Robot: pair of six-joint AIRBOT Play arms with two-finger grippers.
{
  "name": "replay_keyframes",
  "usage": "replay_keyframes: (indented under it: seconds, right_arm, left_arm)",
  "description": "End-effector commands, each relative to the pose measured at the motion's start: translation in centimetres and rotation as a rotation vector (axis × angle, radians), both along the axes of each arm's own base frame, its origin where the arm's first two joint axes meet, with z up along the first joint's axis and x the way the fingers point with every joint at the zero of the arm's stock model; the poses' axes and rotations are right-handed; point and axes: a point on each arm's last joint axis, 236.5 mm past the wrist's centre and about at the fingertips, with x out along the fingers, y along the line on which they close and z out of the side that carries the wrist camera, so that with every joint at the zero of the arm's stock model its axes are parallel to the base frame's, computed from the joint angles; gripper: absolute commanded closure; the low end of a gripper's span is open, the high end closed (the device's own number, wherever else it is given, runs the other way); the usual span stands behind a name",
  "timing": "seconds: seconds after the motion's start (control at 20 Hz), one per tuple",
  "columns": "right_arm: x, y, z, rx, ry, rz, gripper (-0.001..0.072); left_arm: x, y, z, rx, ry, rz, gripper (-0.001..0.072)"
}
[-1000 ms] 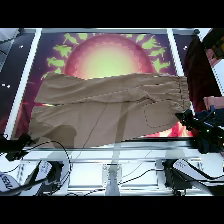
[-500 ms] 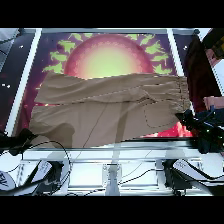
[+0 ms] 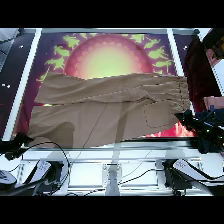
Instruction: Fold the clothes and pants, and hang the long-sleeved shirts on hangers.
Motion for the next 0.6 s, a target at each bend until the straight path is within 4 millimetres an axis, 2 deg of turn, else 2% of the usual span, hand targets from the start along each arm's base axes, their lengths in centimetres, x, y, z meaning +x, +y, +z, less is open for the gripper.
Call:
replay_keyframes:
  seconds: [0.0, 0.2, 0.3, 0.4, 0.55]
  right_arm:
    - [0.0, 0.1, 0.0, 0.003, 0.000, 0.004, 0.0682]
    - [0.0, 0.1, 0.0, 0.002, 0.001, 0.005, 0.0682]
    - [0.0, 0.1, 0.0, 0.002, 0.001, 0.005, 0.0682]
    - [-0.1, 0.1, 0.0, 0.002, 0.001, 0.006, 0.0681]
    - [0.0, 0.2, 0.0, 0.003, 0.001, 0.005, 0.0681]
  left_arm:
    - [-0.5, 0.4, 0.2, 0.004, -0.029, -0.036, 0.0174]
    - [-0.1, 1.2, -0.7, 0.031, -0.045, -0.067, 0.0204]
    - [1.6, 1.6, -0.7, 0.043, -0.121, -0.078, 0.0208]
    - [3.0, 2.6, -0.8, 0.073, -0.175, -0.055, 0.0243]
    - [2.9, 2.1, -1.6, 0.037, -0.167, -0.078, 0.0244]
